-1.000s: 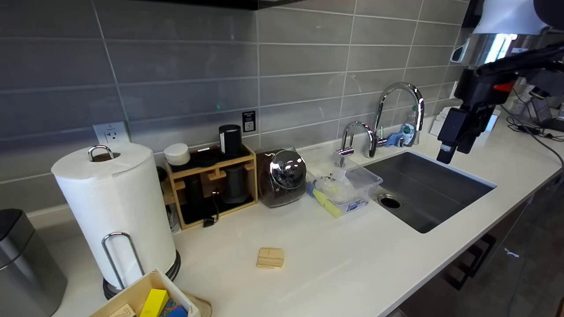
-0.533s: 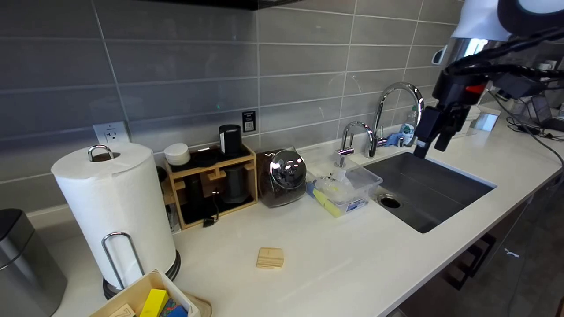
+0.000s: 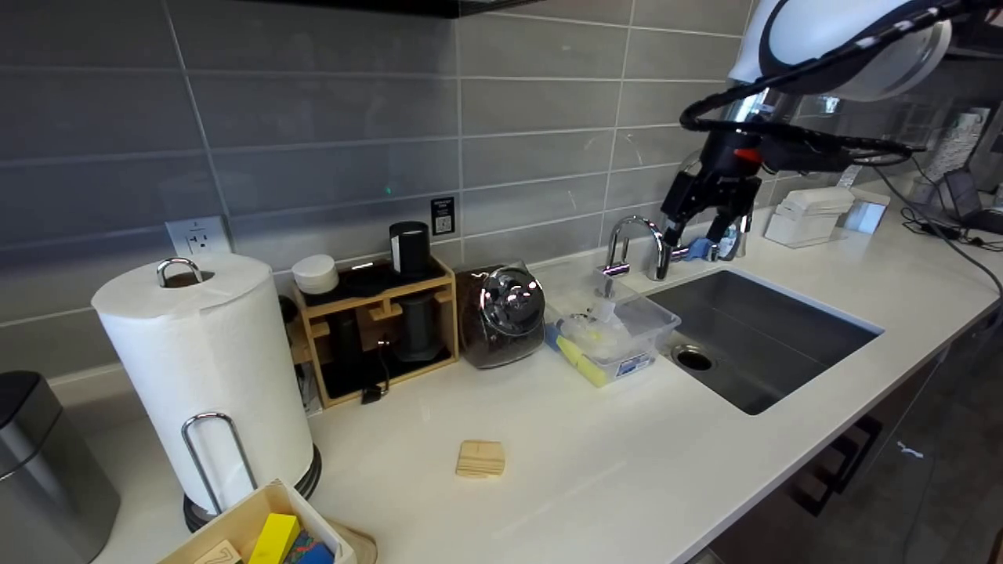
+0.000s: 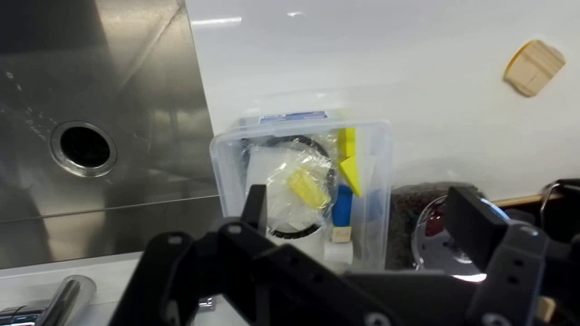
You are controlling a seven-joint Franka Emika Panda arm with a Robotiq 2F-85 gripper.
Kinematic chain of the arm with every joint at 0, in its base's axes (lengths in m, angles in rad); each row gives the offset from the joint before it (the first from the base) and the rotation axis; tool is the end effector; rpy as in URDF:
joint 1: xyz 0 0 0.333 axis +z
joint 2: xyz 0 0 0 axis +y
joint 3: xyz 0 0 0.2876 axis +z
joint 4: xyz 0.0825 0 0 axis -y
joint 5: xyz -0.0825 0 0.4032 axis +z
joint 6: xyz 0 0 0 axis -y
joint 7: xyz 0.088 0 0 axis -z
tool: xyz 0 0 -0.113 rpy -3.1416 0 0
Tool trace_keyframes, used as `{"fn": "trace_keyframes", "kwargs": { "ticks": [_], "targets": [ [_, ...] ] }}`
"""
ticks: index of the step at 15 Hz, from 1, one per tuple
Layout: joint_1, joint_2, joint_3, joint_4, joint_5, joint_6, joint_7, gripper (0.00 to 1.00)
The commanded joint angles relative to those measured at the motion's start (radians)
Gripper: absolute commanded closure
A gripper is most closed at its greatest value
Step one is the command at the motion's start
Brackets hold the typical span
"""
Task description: Push the left faucet head to the right
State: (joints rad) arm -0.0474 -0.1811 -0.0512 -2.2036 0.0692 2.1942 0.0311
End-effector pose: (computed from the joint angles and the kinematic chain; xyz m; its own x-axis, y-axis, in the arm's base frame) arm 0.5318 -0.0503 0.4327 0.9715 -0.1685 0.1667 -0.1577 -0.9845 -0.0766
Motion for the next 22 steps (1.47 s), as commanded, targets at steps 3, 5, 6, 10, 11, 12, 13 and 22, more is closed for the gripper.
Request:
{"fn": "trace_keyframes", "kwargs": {
  "ticks": [3,5,6,10,11,12,13,22],
  "targets": [
    [-0.053,0.198,-0.053,0.193,0.029,-0.015,0.108,0.00],
    [-0.052,0.151,-0.053,0.145,0.014,-0.002,0.063,0.00],
    [-0.055,0.171,-0.055,0.162,0.015,-0.002,0.073,0.00],
    [-0.052,0.235,-0.052,0.216,0.022,0.027,0.088,0.00],
    [-0.051,0.258,-0.050,0.241,0.021,0.037,0.097,0.00],
    [-0.049,0.276,-0.049,0.256,0.018,0.060,0.106,0.10],
    [-0.047,0.297,-0.047,0.273,0.013,0.079,0.127,0.25],
    [-0.023,0.529,-0.085,0.483,-0.032,0.186,0.418,0.95]
  ]
}}
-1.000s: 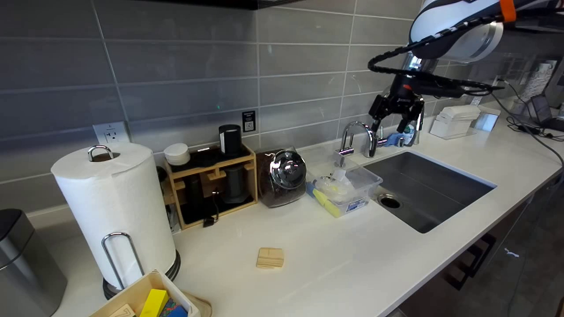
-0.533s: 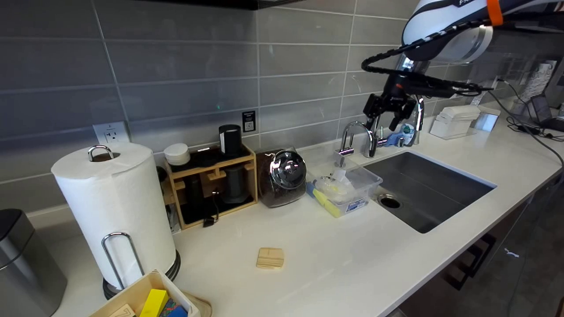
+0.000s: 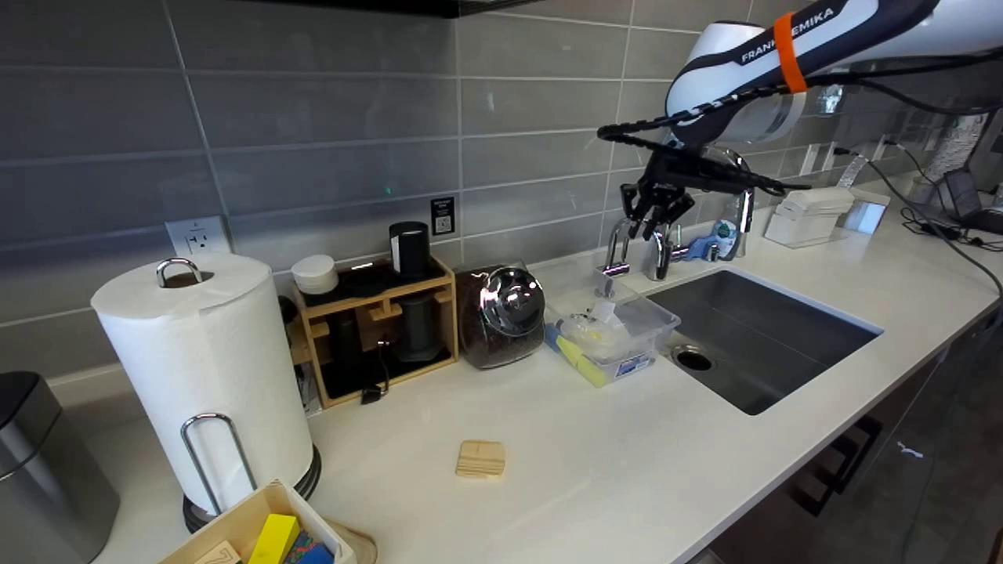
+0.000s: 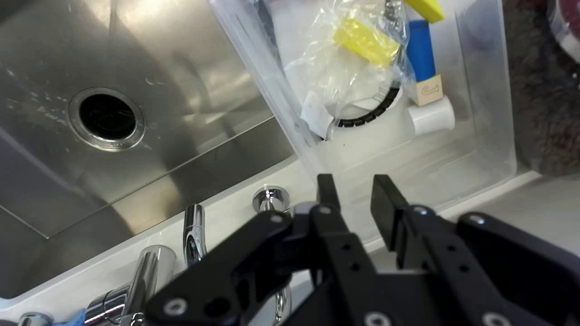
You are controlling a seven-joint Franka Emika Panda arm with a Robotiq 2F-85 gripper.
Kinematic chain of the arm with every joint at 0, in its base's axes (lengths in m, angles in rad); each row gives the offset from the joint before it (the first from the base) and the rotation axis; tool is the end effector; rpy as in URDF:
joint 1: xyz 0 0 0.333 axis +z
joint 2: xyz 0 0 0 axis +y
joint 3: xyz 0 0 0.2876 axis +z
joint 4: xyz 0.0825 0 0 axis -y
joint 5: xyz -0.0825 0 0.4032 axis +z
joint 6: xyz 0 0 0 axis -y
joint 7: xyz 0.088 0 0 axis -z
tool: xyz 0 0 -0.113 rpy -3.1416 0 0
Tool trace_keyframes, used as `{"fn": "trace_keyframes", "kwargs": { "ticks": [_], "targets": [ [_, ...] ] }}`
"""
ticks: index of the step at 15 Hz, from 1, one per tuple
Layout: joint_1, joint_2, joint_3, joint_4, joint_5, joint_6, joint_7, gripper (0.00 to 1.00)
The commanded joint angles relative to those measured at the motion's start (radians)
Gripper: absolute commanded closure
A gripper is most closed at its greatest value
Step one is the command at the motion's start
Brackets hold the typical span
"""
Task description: Push the left faucet head to the right
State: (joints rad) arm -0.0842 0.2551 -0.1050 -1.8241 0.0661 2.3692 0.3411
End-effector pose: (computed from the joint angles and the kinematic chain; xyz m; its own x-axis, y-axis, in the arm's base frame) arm 0.6504 -0.1198 0.3840 0.8072 -0.5299 0.2600 -0.5159 -0.8474 -0.1255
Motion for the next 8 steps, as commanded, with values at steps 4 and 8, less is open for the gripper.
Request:
{"fn": "trace_keyframes", "kwargs": {
  "ticks": [4,8],
  "targets": [
    [0.016,0.176,-0.081,0.201,-0.059,-0.012,0.218,1.00],
    [0.017,0.248,-0.126,0.275,-0.072,-0.019,0.303,1.00]
  ]
}}
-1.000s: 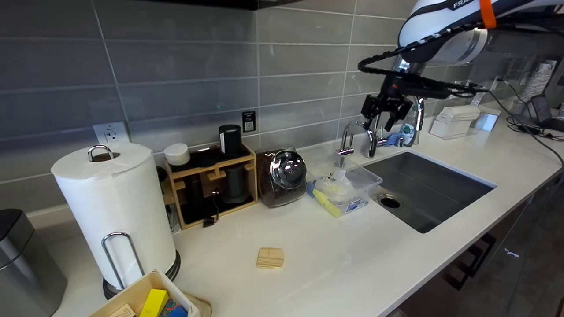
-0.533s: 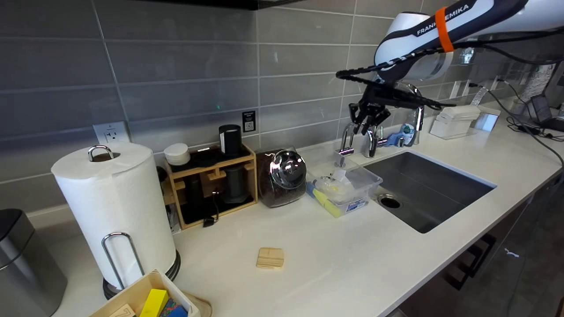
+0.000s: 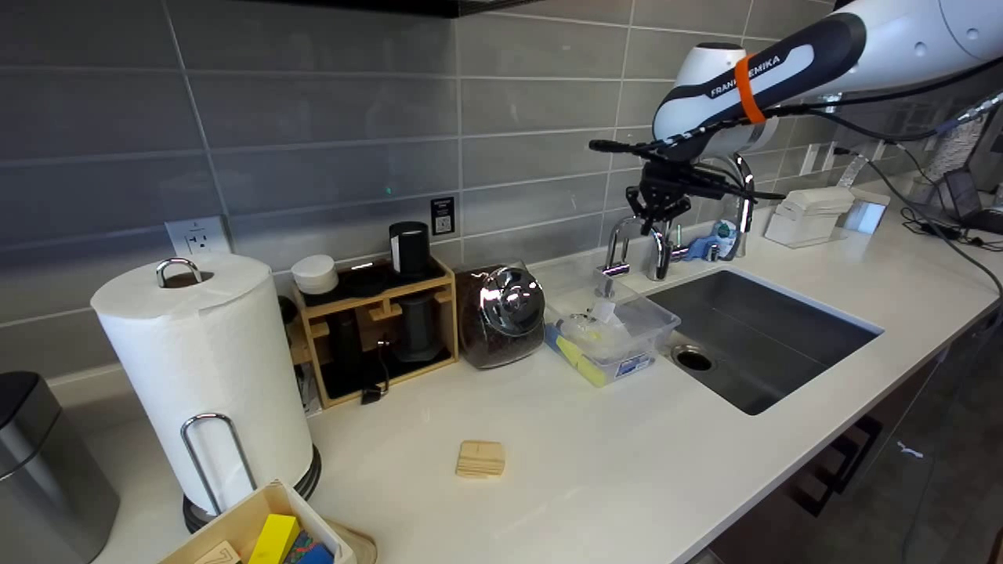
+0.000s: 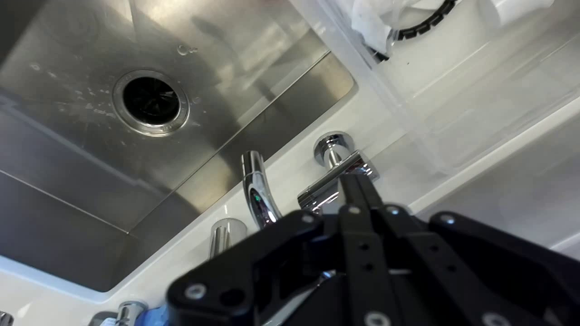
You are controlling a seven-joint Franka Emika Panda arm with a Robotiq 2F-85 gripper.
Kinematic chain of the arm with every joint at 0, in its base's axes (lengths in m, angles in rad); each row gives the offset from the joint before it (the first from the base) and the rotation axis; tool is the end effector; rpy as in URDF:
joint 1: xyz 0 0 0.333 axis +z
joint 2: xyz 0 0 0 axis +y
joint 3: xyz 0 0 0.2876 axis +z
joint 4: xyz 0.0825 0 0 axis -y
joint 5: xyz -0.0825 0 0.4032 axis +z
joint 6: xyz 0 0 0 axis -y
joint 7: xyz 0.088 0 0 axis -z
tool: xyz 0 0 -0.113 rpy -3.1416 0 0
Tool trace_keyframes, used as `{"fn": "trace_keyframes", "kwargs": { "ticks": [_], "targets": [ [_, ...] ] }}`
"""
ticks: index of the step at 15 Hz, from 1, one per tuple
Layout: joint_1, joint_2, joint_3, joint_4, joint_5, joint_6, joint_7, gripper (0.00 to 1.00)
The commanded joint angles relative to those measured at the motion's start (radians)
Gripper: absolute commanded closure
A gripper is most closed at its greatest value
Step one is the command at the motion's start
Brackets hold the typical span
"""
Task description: Push the left faucet head to the right
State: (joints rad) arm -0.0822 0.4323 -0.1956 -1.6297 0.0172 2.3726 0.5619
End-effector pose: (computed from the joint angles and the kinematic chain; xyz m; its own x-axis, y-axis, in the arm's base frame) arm 0.6849 -0.1792 0.3665 0.6387 -0.7087 0.2997 -0.7146 -0.6907 -0.1104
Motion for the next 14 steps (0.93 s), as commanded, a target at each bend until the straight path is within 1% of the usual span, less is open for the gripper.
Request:
{"fn": "trace_keyframes", "kwargs": {
  "ticks": [1,7,14],
  "targets": [
    [0.014,0.084,-0.041,0.093,-0.024,-0.024,0.098,1.00],
    [0.012,0.154,-0.065,0.165,-0.029,-0.034,0.181,1.00],
    [0.004,0.209,-0.075,0.238,-0.026,-0.039,0.235,1.00]
  ]
}}
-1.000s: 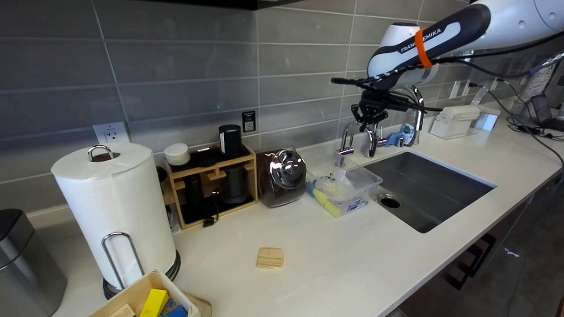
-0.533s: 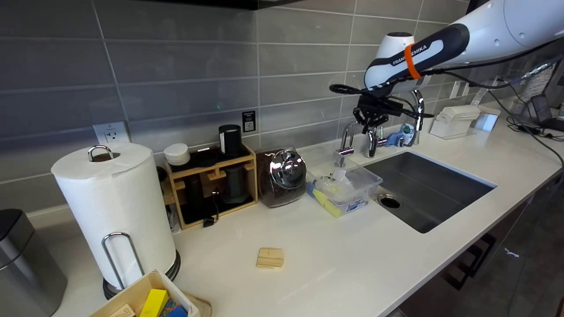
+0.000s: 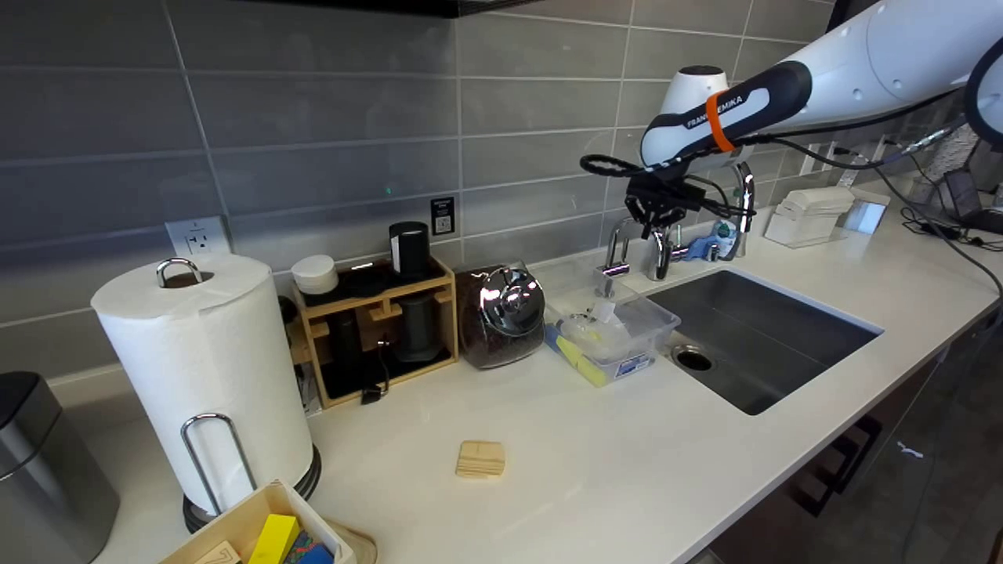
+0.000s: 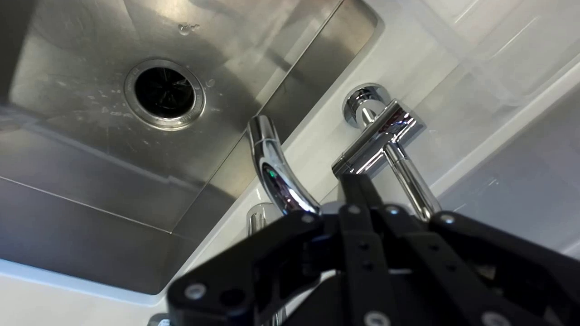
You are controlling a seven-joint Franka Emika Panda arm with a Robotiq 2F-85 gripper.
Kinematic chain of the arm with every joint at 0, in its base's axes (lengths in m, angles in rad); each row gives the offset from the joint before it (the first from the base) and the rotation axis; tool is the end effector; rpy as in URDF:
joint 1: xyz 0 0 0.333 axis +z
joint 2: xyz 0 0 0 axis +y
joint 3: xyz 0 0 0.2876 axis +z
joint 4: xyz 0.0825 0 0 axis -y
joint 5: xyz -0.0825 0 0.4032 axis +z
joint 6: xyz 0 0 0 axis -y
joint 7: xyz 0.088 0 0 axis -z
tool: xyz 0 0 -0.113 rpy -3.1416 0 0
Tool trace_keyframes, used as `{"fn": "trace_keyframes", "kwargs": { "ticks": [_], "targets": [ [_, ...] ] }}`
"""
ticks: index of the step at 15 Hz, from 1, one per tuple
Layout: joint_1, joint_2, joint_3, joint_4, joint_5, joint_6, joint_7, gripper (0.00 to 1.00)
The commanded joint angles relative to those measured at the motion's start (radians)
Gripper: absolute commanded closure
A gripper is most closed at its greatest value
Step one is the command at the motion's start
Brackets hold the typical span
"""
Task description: Push the left faucet head to the right
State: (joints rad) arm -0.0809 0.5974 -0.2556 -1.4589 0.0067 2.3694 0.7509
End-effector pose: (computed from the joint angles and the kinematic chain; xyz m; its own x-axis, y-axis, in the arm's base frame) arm 0.7121 -0.2142 0.3401 0.4734 -0.8179 0.3269 -0.8381 -0.5325 -0.1186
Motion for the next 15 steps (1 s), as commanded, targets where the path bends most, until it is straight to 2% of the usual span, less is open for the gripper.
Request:
{"fn": "trace_keyframes", "kwargs": {
  "ticks": [1,9,15],
  "targets": [
    [0.000,0.052,-0.017,0.081,-0.015,-0.037,0.054,1.00],
    [-0.034,0.128,-0.013,0.221,-0.001,-0.117,0.094,1.00],
    [-0.074,0.213,0.000,0.348,0.011,-0.132,0.078,1.00]
  ]
}}
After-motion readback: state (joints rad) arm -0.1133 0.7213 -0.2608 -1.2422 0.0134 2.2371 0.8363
